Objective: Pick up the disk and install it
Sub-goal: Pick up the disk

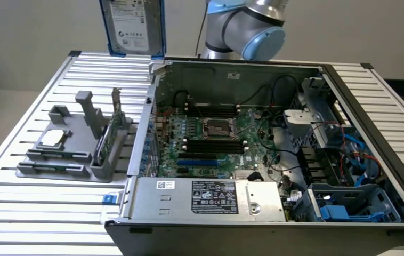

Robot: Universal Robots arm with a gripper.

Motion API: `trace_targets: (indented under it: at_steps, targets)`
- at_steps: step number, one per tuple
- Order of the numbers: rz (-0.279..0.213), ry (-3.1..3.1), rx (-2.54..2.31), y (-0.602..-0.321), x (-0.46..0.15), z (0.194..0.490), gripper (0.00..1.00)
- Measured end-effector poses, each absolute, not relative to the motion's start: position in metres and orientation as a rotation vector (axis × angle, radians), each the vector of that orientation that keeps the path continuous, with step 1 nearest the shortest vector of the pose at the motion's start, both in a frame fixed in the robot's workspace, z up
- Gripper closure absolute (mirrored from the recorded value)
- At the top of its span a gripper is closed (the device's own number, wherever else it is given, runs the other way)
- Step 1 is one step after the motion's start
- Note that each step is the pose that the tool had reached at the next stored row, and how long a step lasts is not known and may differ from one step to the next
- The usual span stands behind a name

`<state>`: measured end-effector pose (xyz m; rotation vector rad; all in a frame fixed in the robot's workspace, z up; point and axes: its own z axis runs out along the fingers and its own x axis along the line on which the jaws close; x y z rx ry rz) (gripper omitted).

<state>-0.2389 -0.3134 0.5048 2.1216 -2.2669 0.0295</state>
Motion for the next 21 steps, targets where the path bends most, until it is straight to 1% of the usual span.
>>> trace_targets:
  at_steps: [21]
  targets:
    - [0.027,-2.266,2.121,-0.335,-0.143,0.511,0.67]
